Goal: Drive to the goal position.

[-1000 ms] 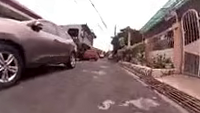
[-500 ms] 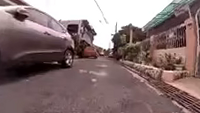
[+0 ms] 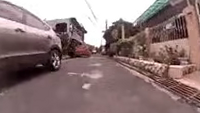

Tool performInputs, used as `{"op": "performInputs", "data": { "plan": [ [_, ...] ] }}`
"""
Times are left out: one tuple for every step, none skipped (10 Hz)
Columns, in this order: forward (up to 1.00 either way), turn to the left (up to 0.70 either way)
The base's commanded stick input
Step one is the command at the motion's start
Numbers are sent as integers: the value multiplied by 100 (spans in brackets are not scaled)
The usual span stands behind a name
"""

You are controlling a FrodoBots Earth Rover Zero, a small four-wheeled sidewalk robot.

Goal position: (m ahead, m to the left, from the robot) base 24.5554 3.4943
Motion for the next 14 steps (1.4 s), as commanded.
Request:
{"op": "performInputs", "data": {
  "plan": [
    [100, 0],
    [100, 0],
    [100, 0],
    [100, 0],
    [100, 0],
    [100, 0],
    [100, 0],
    [100, 0],
    [100, 2],
    [100, 26],
    [100, 40],
    [100, 40],
    [100, 19],
    [100, 0]
  ]
}}
